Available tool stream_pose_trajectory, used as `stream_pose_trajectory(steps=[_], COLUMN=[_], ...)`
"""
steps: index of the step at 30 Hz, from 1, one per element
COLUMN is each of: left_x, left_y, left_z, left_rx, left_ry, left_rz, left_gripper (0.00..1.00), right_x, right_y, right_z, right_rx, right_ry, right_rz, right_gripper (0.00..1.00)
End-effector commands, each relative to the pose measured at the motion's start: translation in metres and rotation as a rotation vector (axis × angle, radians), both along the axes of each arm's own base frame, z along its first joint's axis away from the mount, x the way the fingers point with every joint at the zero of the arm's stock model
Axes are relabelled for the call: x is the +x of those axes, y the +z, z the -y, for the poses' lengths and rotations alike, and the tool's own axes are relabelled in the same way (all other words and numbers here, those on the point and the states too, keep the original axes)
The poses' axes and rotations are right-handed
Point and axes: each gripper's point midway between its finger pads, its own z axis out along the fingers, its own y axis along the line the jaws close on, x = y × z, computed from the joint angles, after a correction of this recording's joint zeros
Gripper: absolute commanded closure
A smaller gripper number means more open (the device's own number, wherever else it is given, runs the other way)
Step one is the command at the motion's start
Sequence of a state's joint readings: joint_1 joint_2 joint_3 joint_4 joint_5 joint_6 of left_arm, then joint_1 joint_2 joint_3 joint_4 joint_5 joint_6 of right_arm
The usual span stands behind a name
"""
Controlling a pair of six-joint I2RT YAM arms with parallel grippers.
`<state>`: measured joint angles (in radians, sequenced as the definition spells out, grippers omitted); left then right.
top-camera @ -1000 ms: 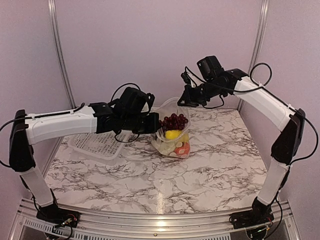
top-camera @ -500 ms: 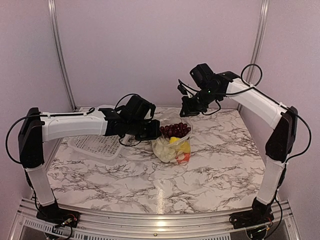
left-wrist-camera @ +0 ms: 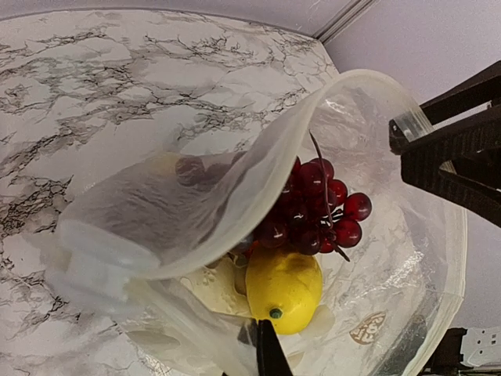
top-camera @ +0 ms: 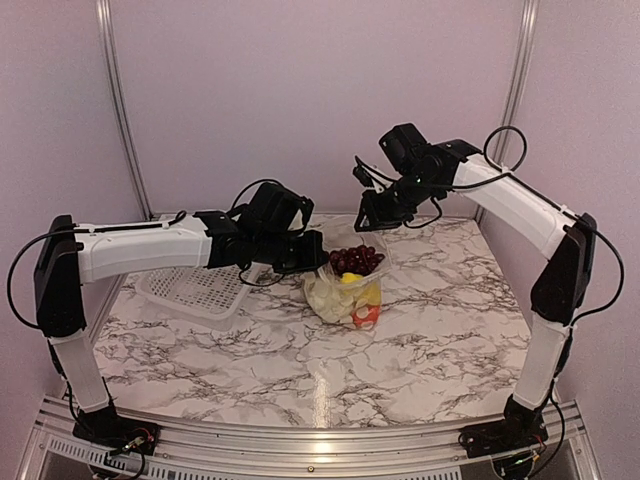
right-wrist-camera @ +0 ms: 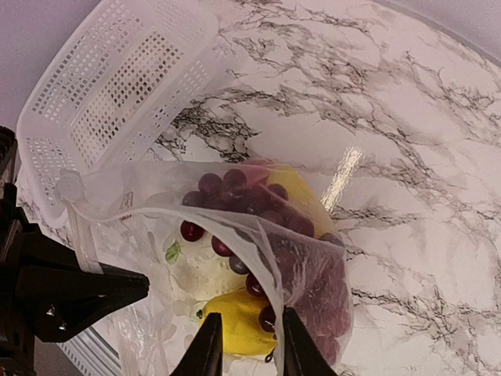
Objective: Place the food in the zip-top bag and seal the zipper
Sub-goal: Adjust the zipper food storage bag at the center of the board, then pass from the left arm to the right
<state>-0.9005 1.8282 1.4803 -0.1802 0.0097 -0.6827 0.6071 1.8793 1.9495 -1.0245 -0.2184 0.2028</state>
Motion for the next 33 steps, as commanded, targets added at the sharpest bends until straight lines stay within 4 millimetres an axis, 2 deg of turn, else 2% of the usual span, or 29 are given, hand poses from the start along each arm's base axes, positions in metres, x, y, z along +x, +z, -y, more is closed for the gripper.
stream_pose_trajectory(steps=[1, 5, 10, 12, 17, 22, 27, 33], left_x=[0.001, 0.001, 0.001, 0.000, 0.005, 0.008, 0.008, 0.008], left_y=[0.035, 0.039, 0.055, 0.056, 0.050, 0.047, 0.051, 0.050], left_z=[0.009, 0.013, 0.012, 0.014, 0.011, 0.007, 0.007, 0.004], left_rx=[-0.064, -0.072, -0.099, -0.112, -0.126, -0.144, -0.164, -0.160], left_ry=[-0.029, -0.047, -0.061, -0.085, -0.101, -0.113, -0.145, -0.152], left_rz=[0.057, 0.061, 0.094, 0.092, 0.049, 0.022, 0.018, 0.007], left_gripper=[1.00, 1.00, 1.00, 1.00, 1.00, 1.00, 1.00, 1.00], right_x=[-0.009, -0.022, -0.050, -0.064, -0.096, -0.117, -0.118, -0.102], right_y=[0.051, 0.076, 0.081, 0.077, 0.051, 0.044, 0.035, 0.028], right_z=[-0.011, -0.015, -0.025, -0.030, -0.037, -0.038, -0.033, -0.037], right_rx=[0.087, 0.127, 0.106, 0.113, 0.060, 0.029, -0.020, -0.077], right_ry=[0.040, 0.083, 0.185, 0.232, 0.344, 0.421, 0.468, 0.482], right_rz=[0.076, 0.128, 0.173, 0.172, 0.151, 0.172, 0.213, 0.258], right_gripper=[0.74, 0.68, 0.71, 0.71, 0.71, 0.66, 0.52, 0.49])
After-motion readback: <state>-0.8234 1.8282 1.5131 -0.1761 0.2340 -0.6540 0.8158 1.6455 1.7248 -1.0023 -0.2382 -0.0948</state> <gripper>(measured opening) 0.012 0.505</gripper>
